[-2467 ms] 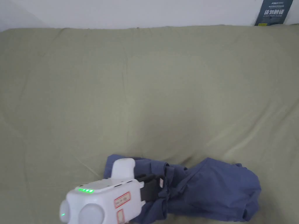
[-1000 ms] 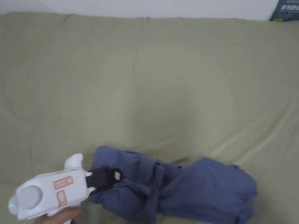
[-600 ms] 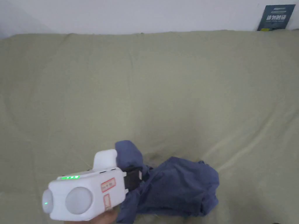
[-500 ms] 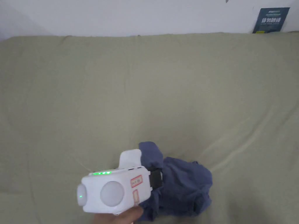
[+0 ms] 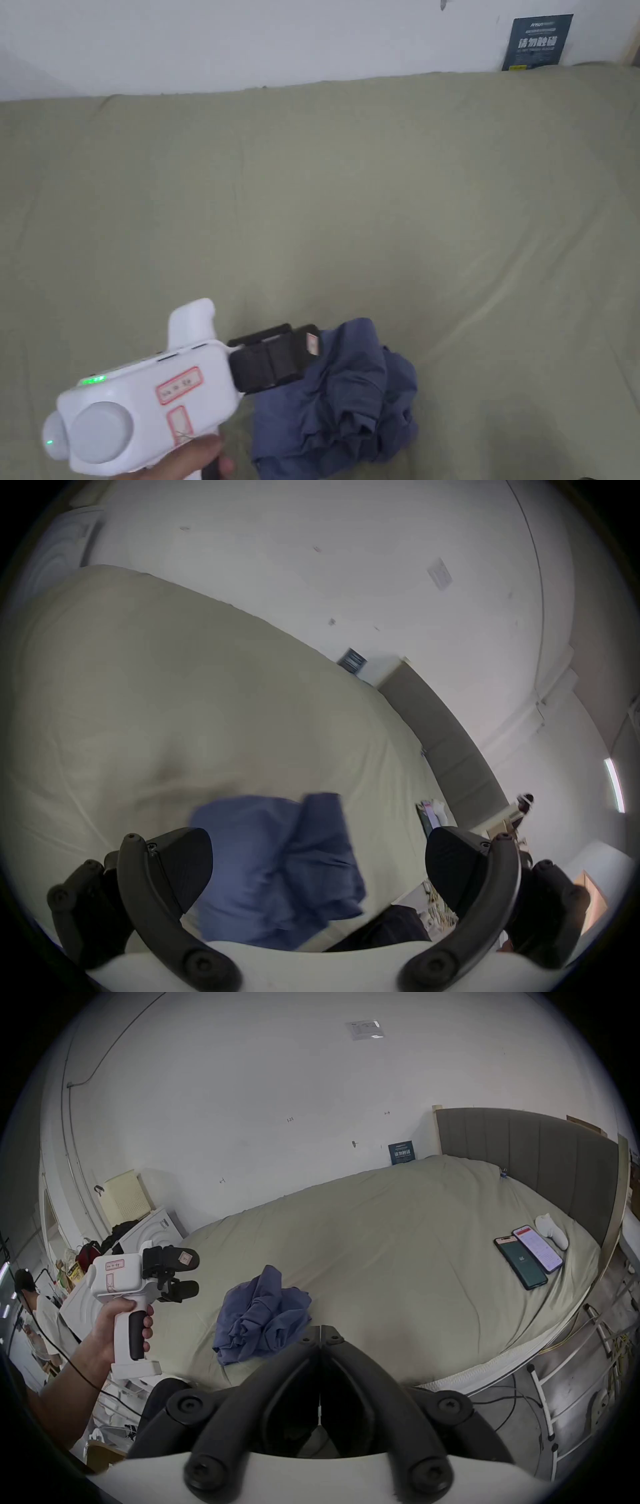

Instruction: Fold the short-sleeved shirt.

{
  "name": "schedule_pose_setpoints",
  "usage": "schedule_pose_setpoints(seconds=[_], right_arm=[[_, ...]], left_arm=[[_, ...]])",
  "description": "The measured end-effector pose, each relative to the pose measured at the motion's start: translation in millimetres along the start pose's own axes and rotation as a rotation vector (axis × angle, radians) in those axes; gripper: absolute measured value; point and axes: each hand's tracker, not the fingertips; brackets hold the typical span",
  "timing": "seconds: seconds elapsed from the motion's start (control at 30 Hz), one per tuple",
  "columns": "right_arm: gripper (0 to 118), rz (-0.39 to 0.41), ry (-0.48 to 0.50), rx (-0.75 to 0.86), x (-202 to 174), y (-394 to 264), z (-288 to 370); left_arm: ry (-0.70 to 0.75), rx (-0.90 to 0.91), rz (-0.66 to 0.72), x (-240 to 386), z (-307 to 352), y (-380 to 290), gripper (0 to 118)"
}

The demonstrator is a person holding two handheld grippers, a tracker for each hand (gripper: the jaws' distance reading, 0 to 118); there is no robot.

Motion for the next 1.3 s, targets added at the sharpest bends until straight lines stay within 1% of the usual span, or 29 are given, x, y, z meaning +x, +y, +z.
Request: schedule_pose_setpoints(seconds=[0.03,0.1,0.13,0.17,0.2,0.23,0.27,0.3,0.37,0.47,0.53,0.57,0.67,0.73,0.8,0.83,0.97,1.03,1.07,1.13,1.17,1.2,1.23,1.27,1.3], right_arm=[[0,-0.003,0.005,-0.004,0,-1,-2],[0,-0.010,0.012,-0.016,-2,-4,-5],[0,-0.013,0.016,-0.019,-2,-4,-5],[0,-0.017,0.019,-0.024,-3,-5,-5],[0,-0.019,0.020,-0.029,-3,-5,-5],[0,-0.020,0.018,-0.032,-3,-6,-5],[0,-0.019,0.013,-0.034,-3,-6,-4],[0,-0.019,0.004,-0.034,-3,-6,-2],[0,-0.026,-0.012,-0.031,1,-5,3],[0,-0.029,-0.044,-0.026,7,-3,9],[0,-0.025,-0.062,-0.026,11,-2,11],[0,-0.024,-0.069,-0.025,13,-2,12],[0,-0.029,-0.071,-0.026,16,-2,11],[0,-0.026,-0.066,-0.035,16,-2,6],[0,-0.017,-0.055,-0.039,12,-1,2],[0,-0.019,-0.034,-0.038,10,0,0],[0,0.002,0.070,-0.098,-3,1,-39],[0,-0.013,0.174,-0.154,-7,3,-74],[0,-0.021,0.211,-0.179,-7,5,-96],[0,-0.044,0.246,-0.227,-7,12,-143],[0,-0.076,0.323,-0.291,-4,16,-171],[0,-0.119,0.399,-0.365,-2,18,-199],[0,-0.169,0.473,-0.426,0,16,-221],[0,-0.236,0.549,-0.481,5,12,-245],[0,-0.298,0.569,-0.482,11,4,-263]], left_arm=[[0.012,0.000,0.027,-16,-2,3,118],[-0.055,-0.076,0.158,-38,-20,-2,117],[-0.107,-0.091,0.205,-43,-29,-8,111],[-0.191,-0.107,0.255,-47,-45,-16,93],[-0.231,-0.121,0.264,-42,-62,-25,60],[-0.246,-0.141,0.263,-36,-79,-35,11],[-0.279,-0.159,0.281,-27,-97,-45,5],[-0.272,-0.197,0.264,-20,-115,-57,5],[-0.310,-0.306,0.285,-5,-149,-79,5],[-0.270,-0.335,0.259,3,-184,-97,4],[-0.247,-0.349,0.273,1,-192,-99,1],[-0.249,-0.327,0.251,2,-187,-95,1],[-0.247,-0.346,0.238,4,-178,-88,2],[-0.215,-0.333,0.158,19,-150,-77,2],[-0.299,-0.254,0.035,35,-106,-65,2],[-0.289,-0.227,-0.006,41,-82,-61,2],[-0.209,-0.134,-0.152,43,-4,-58,2],[-0.145,-0.121,-0.135,31,18,-61,2],[-0.121,-0.115,-0.126,24,24,-62,2],[-0.101,-0.102,-0.115,9,29,-64,2],[-0.093,-0.102,-0.095,2,31,-63,3],[-0.094,-0.098,-0.053,-7,33,-63,7],[-0.104,-0.095,-0.034,-15,32,-62,28],[-0.113,-0.093,-0.016,-23,32,-61,62],[-0.105,-0.109,0.008,-31,29,-60,99]])
